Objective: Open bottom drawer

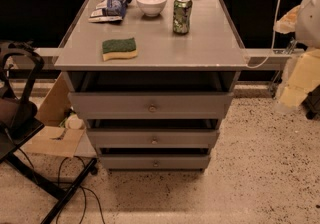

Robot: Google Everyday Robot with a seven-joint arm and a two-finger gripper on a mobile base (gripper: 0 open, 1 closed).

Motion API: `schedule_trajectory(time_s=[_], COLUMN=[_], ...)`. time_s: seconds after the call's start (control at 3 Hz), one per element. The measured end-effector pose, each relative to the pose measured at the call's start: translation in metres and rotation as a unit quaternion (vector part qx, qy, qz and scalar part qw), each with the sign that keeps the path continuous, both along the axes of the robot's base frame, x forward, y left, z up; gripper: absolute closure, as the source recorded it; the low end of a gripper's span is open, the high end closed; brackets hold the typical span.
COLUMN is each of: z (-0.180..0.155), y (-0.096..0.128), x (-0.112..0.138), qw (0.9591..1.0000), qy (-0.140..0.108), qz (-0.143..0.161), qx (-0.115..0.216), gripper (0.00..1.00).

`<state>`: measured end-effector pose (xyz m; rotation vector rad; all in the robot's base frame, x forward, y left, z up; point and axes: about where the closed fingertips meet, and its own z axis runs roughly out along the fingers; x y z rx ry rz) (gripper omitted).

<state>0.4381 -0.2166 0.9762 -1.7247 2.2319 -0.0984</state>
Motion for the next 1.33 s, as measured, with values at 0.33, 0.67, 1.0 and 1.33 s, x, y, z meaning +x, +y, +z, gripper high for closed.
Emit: schedule_trajectory(time_s=[0.33, 0.67, 1.0, 1.33], z=[0.000, -0.021, -0.087, -0.168], y=[0.000, 0.000, 0.003, 0.004], x=[0.000, 0.005, 0.012, 0.019], qw=[1.0000, 1.0000, 0.9999, 0.9992], qy=[0.000, -0.004, -0.005, 0.004], qz=[0.000, -0.001, -0.006, -0.012], qx=[0.000, -0.001, -0.013, -0.037], gripper=[0.00, 0.00, 0.00, 0.00])
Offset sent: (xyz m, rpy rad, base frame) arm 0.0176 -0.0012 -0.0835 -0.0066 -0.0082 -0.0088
